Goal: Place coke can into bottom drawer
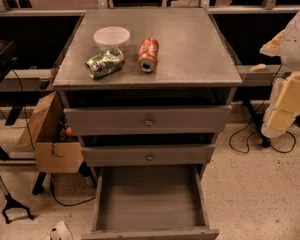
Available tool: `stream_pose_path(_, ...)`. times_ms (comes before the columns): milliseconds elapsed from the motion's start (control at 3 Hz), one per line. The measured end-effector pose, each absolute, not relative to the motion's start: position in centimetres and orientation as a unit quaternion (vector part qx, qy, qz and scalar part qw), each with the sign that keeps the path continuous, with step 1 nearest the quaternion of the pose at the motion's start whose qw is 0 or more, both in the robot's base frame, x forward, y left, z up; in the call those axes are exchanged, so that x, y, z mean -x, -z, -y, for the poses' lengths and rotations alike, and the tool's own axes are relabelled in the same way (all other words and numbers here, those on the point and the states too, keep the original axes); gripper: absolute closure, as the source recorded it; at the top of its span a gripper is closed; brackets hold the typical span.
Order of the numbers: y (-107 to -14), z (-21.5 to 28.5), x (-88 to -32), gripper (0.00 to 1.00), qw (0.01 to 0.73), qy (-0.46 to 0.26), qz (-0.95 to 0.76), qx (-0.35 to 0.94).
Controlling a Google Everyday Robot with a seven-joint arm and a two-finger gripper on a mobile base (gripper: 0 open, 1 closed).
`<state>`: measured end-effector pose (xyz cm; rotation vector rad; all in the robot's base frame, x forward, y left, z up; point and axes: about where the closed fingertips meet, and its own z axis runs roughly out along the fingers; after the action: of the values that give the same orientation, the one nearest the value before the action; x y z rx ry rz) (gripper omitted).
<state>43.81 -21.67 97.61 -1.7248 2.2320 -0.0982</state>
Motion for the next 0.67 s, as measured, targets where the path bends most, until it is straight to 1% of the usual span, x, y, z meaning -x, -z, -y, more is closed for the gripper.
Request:
stream_pose_path(333,-97.62,21.67,-43.82,0.00,0.159,0.034,-0.781,0.603)
stream_pose_path(667,-97.69,21.92,-44.72,0.00,0.171,0.021,-0.803,0.571)
